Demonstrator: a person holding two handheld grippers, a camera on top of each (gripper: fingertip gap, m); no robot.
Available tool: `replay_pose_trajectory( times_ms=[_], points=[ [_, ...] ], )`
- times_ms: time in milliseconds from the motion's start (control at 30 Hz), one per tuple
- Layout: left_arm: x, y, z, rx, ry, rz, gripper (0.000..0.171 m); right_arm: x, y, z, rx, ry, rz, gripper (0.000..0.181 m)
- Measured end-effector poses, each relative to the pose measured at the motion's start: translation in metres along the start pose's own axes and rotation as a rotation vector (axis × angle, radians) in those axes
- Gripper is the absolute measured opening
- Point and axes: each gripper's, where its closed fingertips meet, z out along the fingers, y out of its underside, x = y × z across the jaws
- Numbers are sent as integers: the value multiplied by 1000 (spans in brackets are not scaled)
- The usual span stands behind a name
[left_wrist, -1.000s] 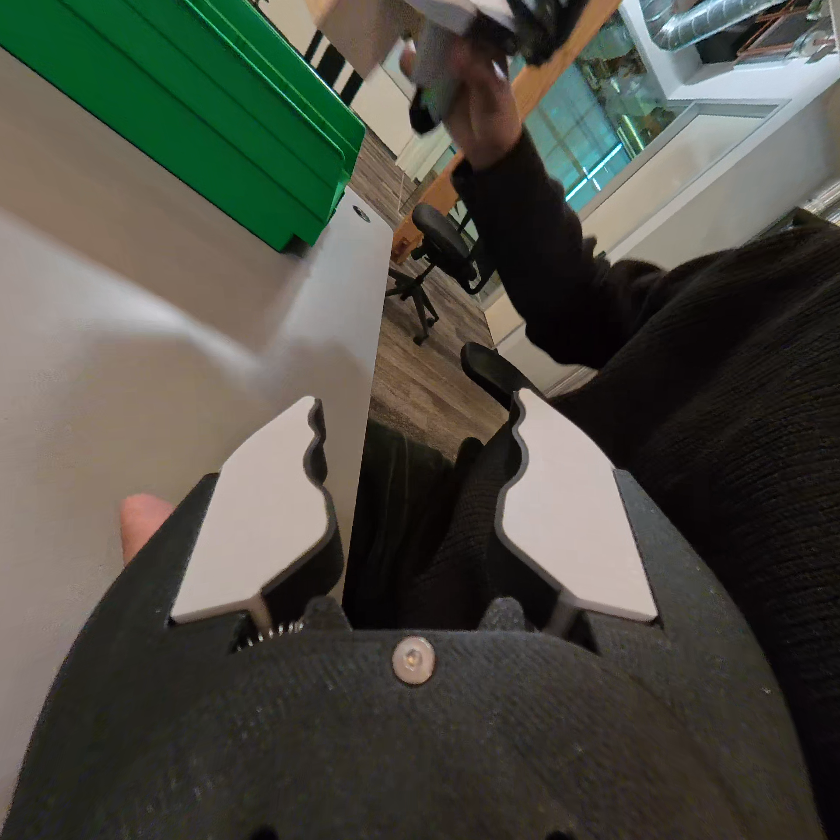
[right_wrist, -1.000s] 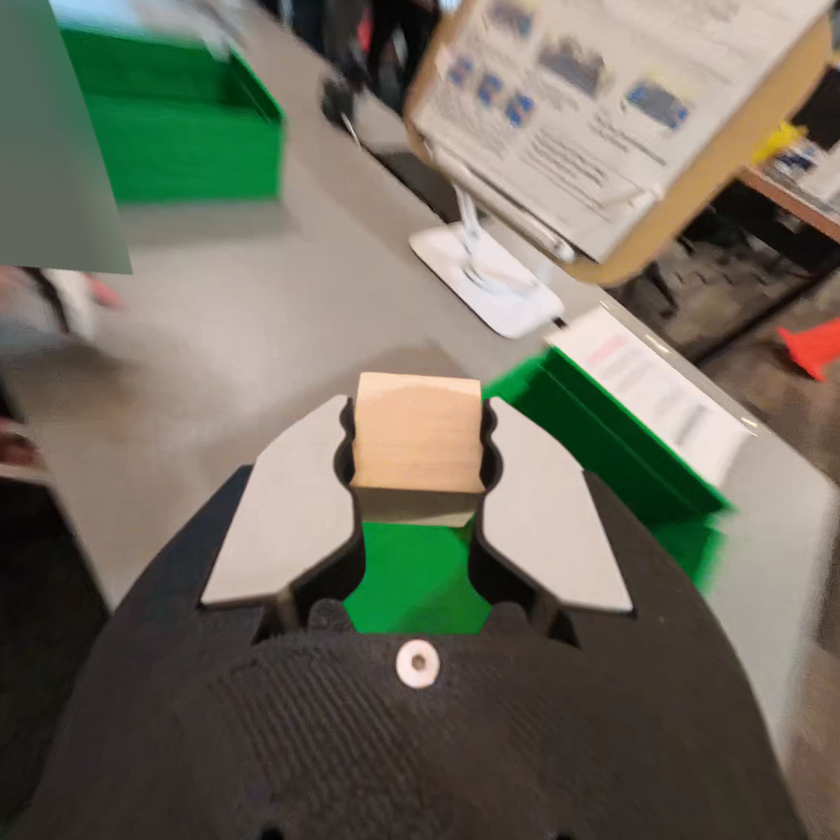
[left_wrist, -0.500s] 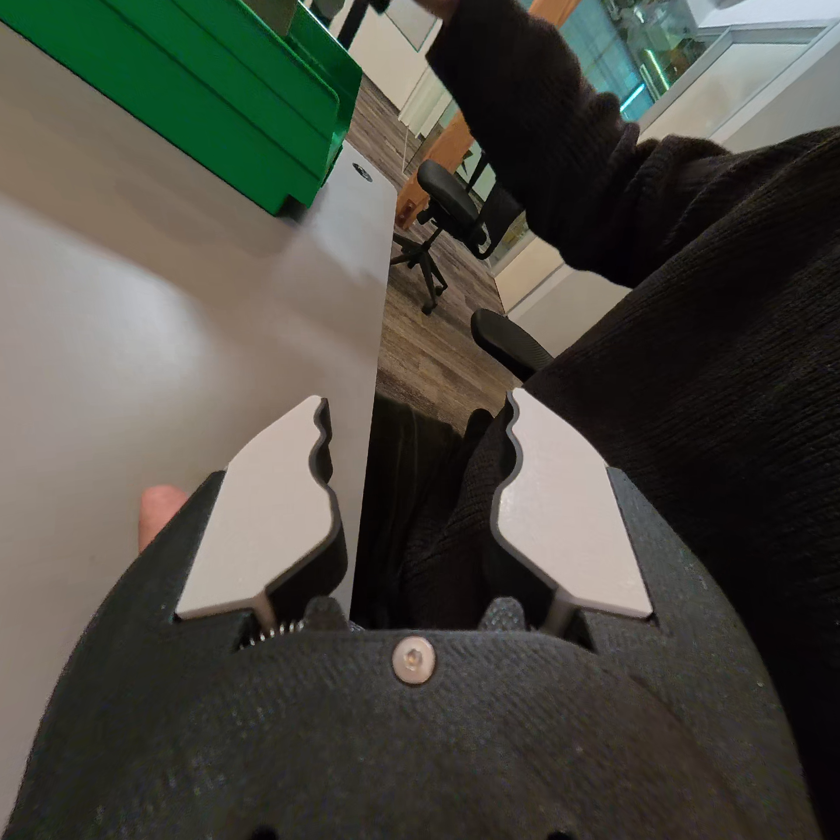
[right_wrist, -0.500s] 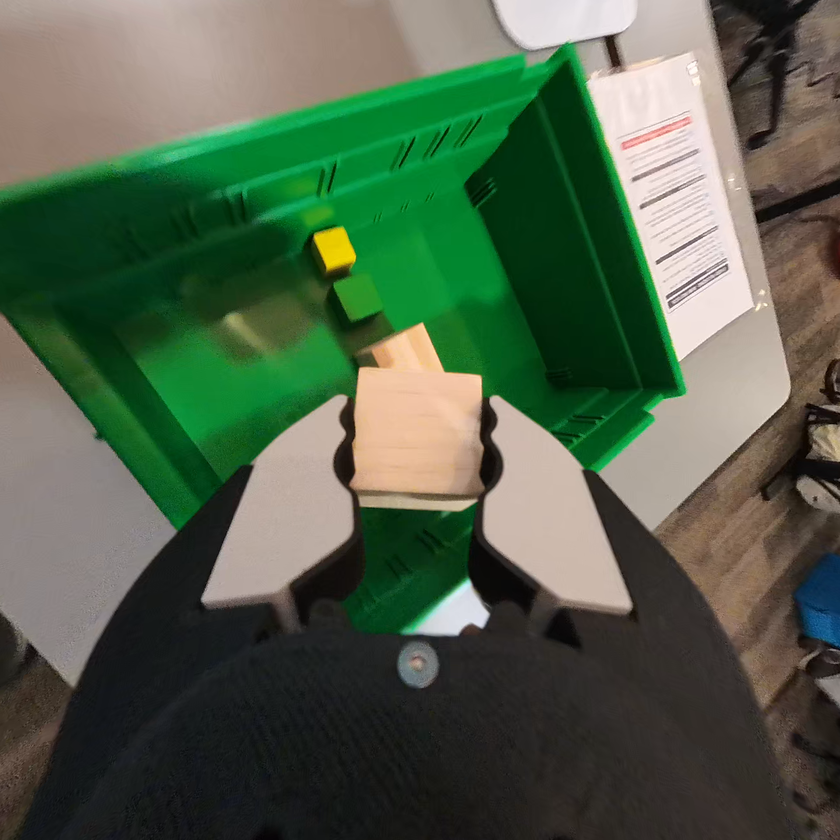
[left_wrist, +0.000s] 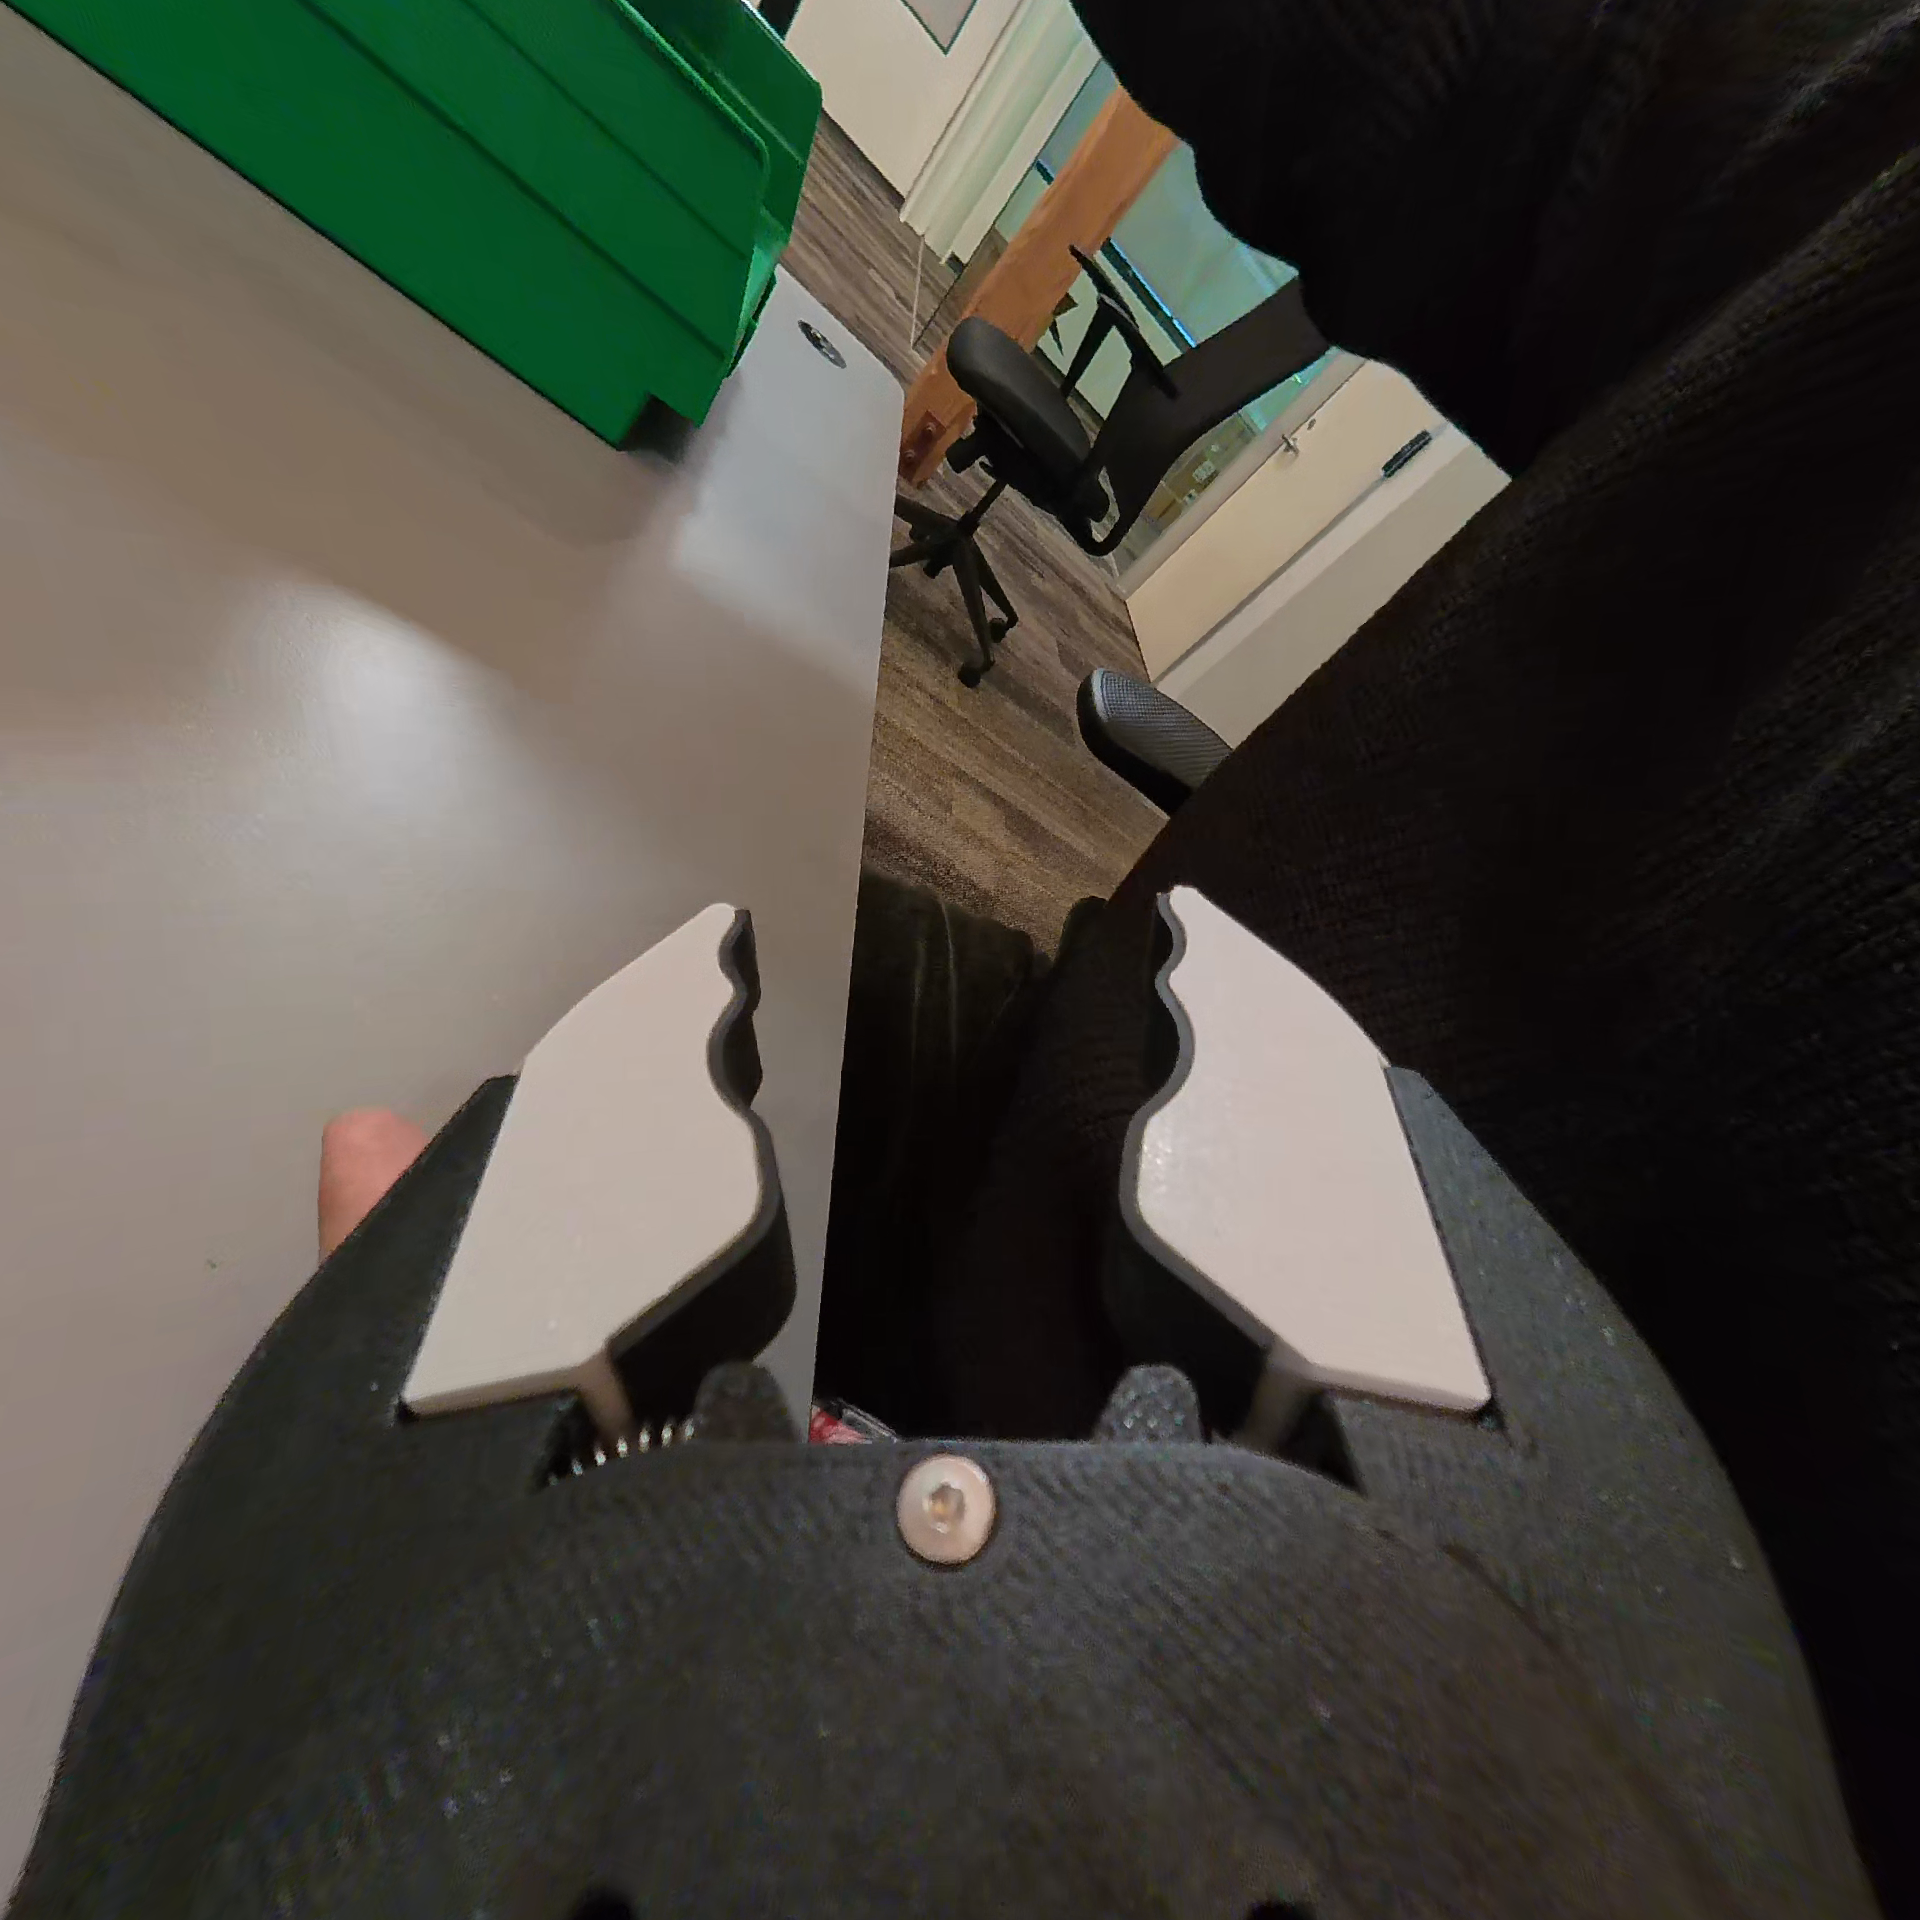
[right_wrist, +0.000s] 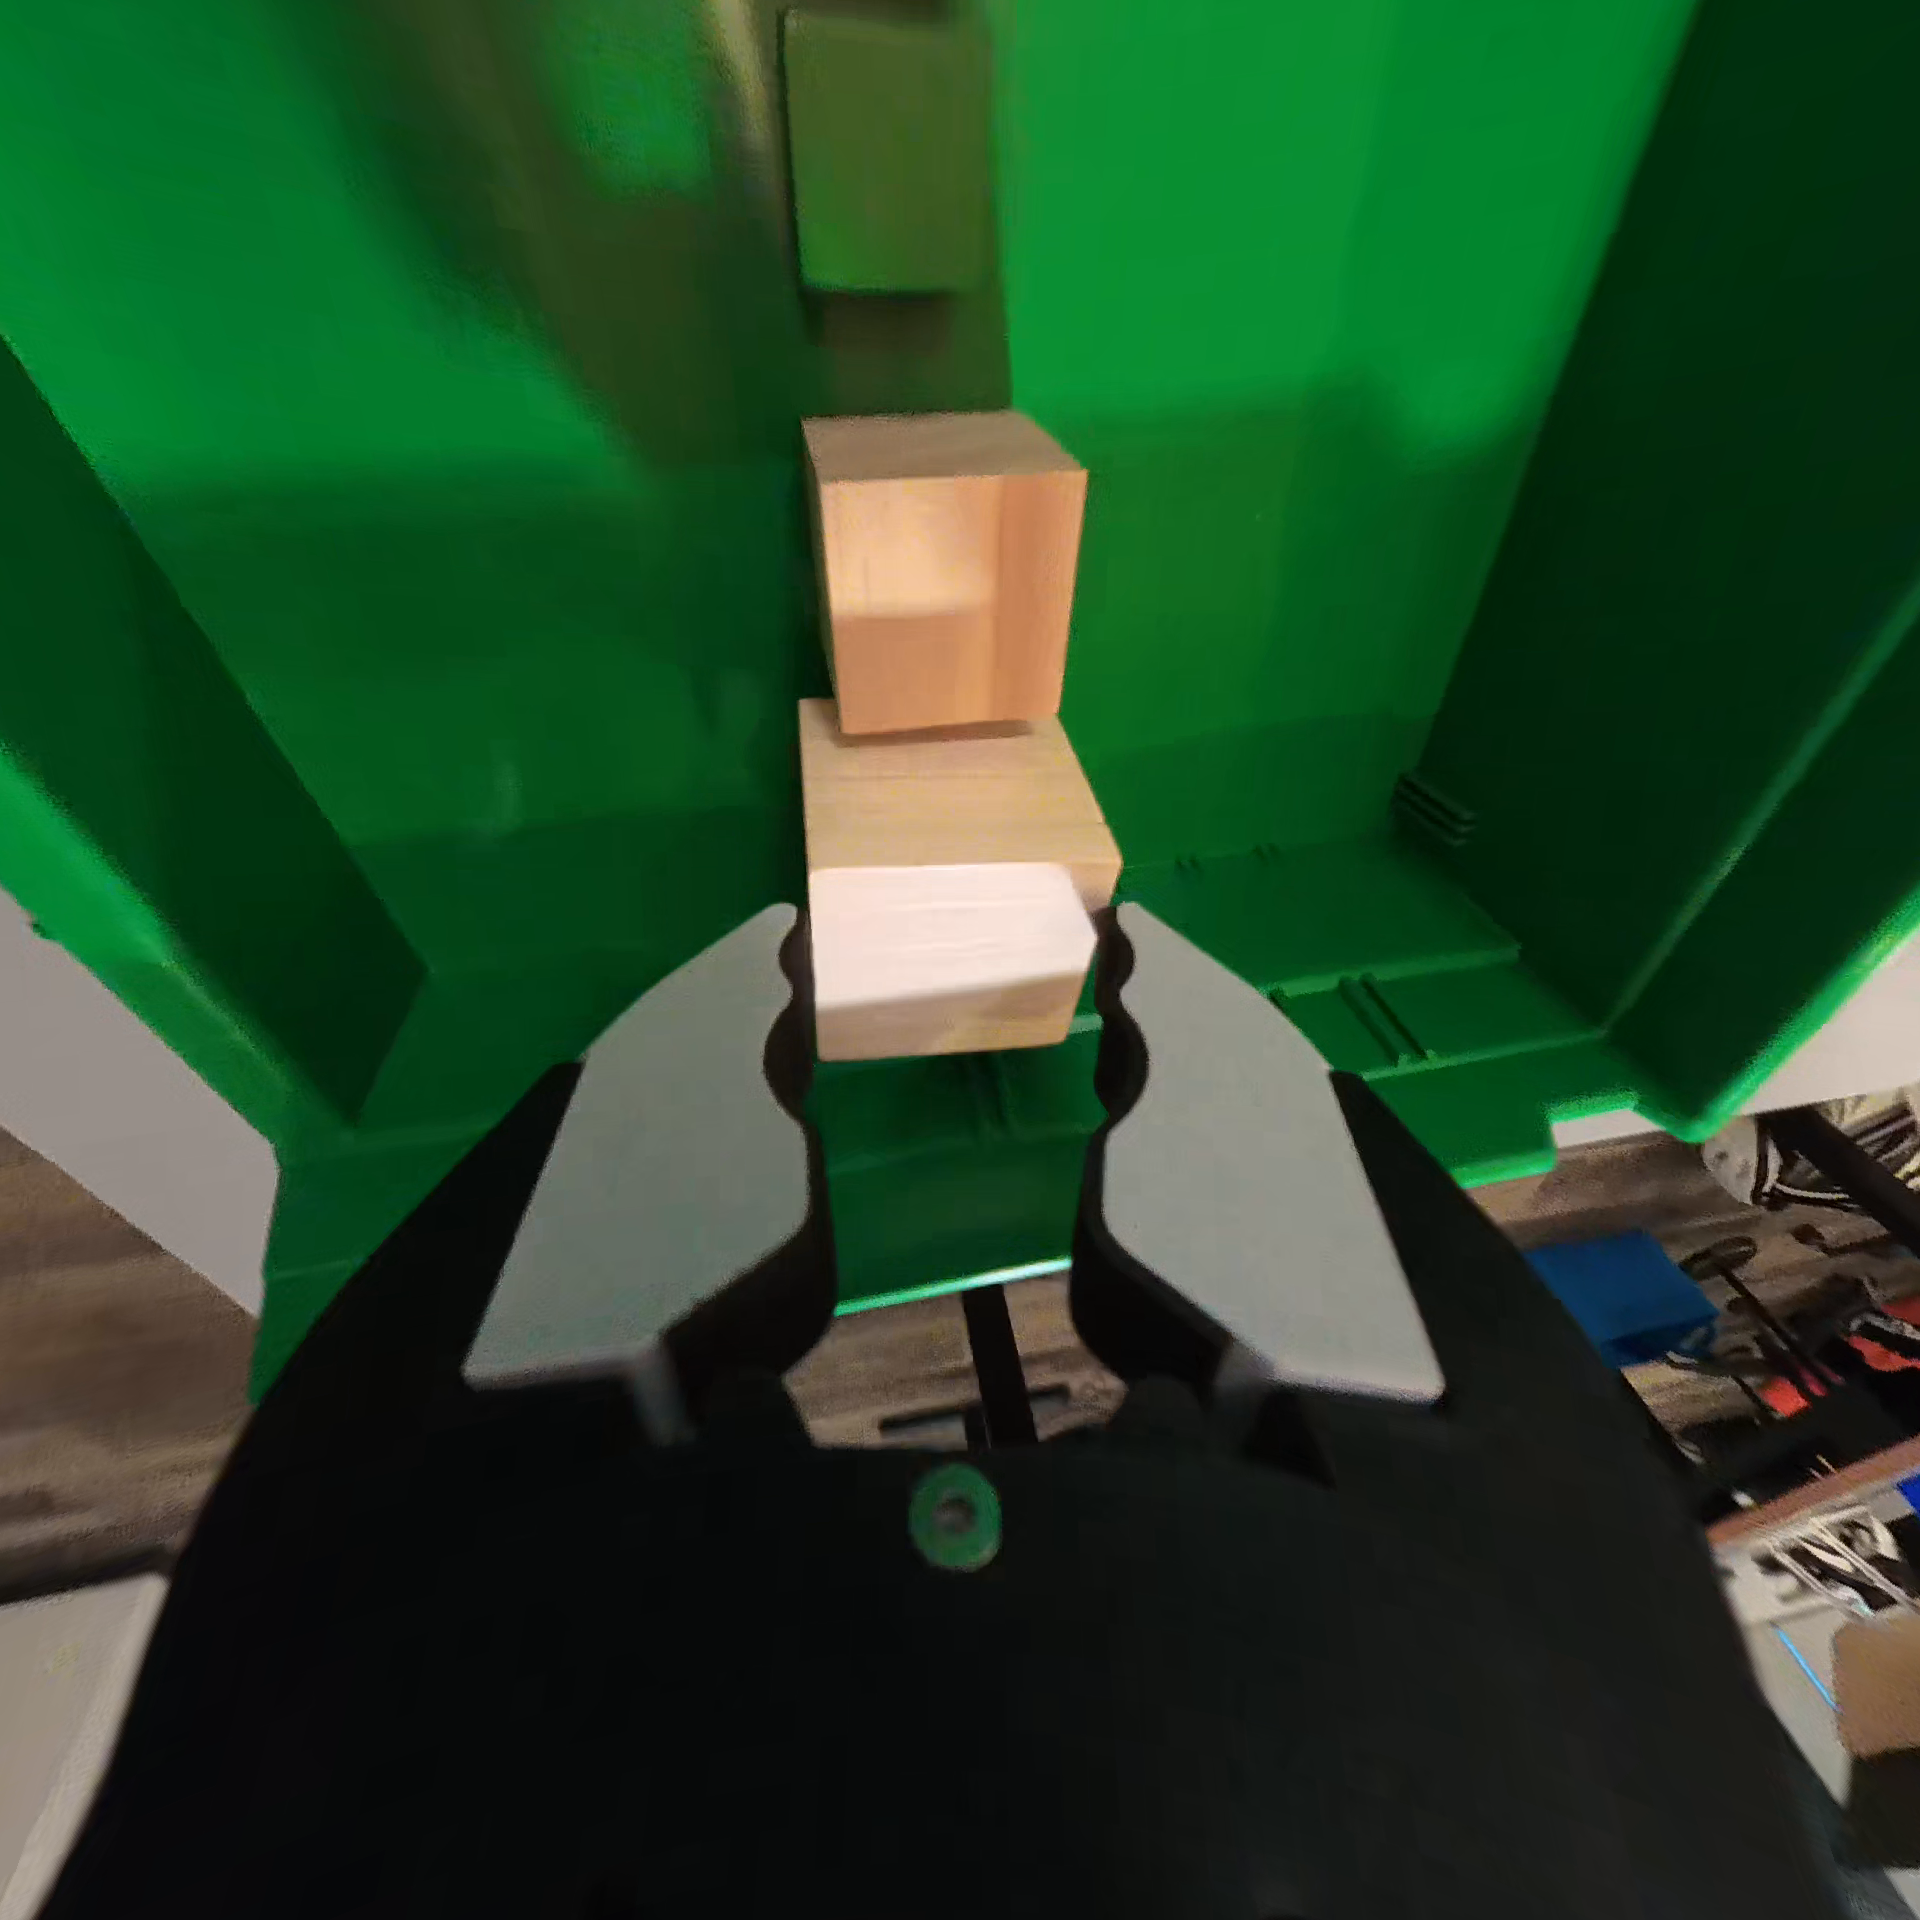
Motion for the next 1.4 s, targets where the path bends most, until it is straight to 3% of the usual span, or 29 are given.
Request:
replay_pose_trajectory(
  times_ms=[400, 567, 767, 933, 1067, 1167, 1233, 1300, 1400],
  points=[
    [-5, -6, -6, 43, 37, -73, 72, 4, 5, 14, -239, 7, -212, 53],
    [-4, -7, -7, 47, 32, -61, 72, 4, 7, 16, -281, -3, -210, 53],
    [-2, -6, -6, 40, 35, -57, 72, 4, 7, 9, -260, 29, -183, 52],
    [-1, -6, -4, 36, 34, -53, 72, 2, -1, -9, -160, 48, -91, 54],
    [3, -5, -2, 32, 30, -36, 71, 3, -21, -31, -5, 117, -4, 56],
    [5, -5, -1, 27, 17, -11, 71, -3, -57, -61, 229, 175, 125, 58],
    [5, -5, 0, 24, 0, 11, 71, -13, -95, -94, 506, 180, 258, 60],
    [2, -7, -1, 27, -41, 38, 73, -29, -134, -138, 850, 95, 465, 50],
    [-7, -15, -9, 52, -149, 95, 75, -53, -174, -193, 1240, -31, 707, 57]
  ],
)
